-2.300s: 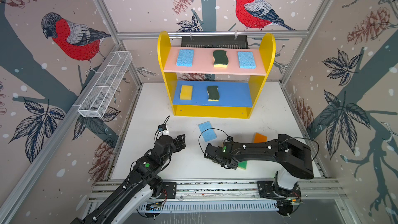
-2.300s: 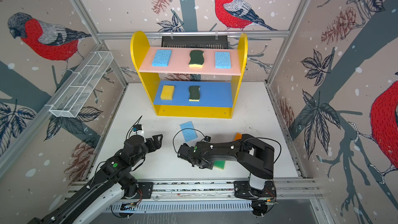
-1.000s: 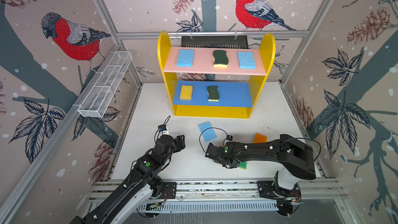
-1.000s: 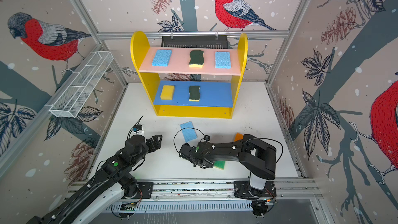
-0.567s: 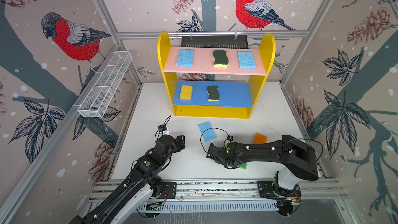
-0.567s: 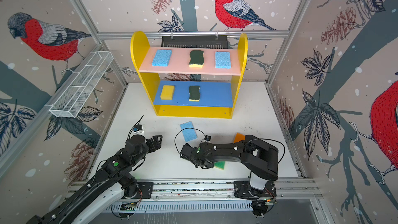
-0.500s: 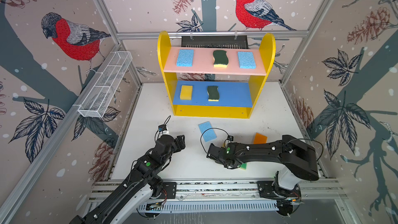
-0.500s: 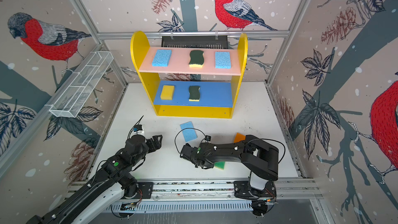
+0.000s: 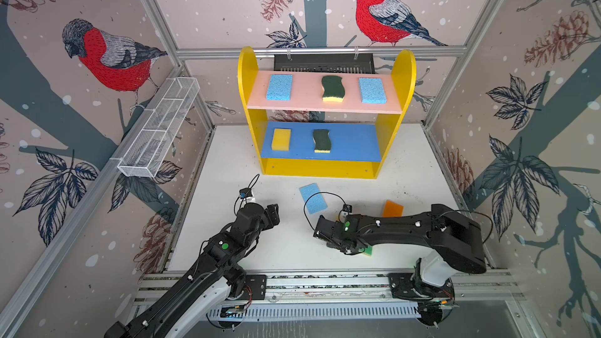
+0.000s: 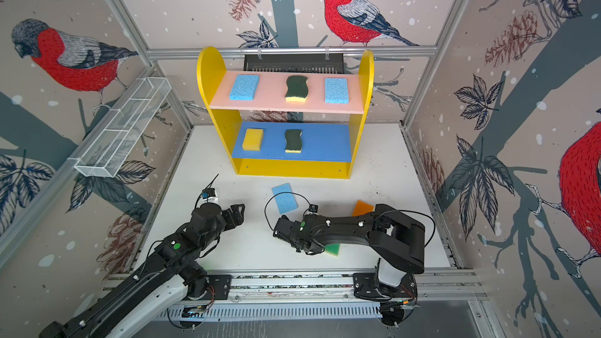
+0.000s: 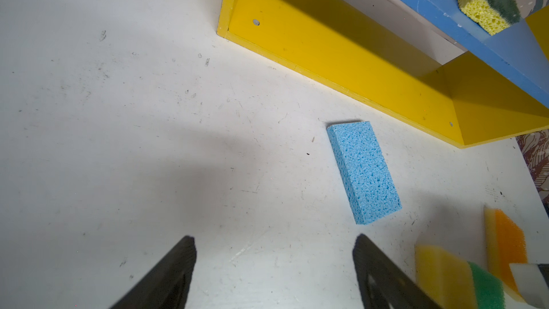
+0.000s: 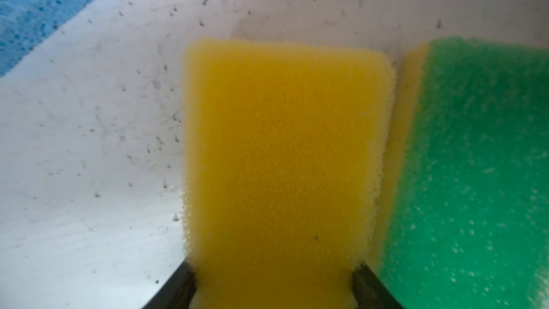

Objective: Arrange cleaning sponges on a shelf
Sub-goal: Pick up the cleaning sponge from the bottom-center of the table.

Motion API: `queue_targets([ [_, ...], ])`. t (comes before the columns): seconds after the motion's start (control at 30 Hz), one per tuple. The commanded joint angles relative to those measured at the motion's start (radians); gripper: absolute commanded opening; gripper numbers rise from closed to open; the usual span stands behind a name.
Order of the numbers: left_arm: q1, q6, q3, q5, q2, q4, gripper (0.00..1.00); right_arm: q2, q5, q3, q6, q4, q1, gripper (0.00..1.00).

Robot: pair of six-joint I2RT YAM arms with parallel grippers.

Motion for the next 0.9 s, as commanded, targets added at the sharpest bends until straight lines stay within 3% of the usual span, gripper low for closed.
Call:
queue_targets([
  [0.0,0.001,-0.001,0.012,-0.023,0.004,-0.011,0.84,-0.024,0.064,0.023,-0.038,-0.059,0.003,0.63],
  [0.4,0.0,-0.005,0.02,-0.048,0.006,-0.026,0.84,-0.177,0.175,0.045,-0.193,-0.102,-0.092,0.63],
  [0.87,0.001,-0.016,0.049,-0.113,0.007,-0.058,0.83,-0.265,0.237,0.093,-0.543,-0.033,-0.283,0.63],
])
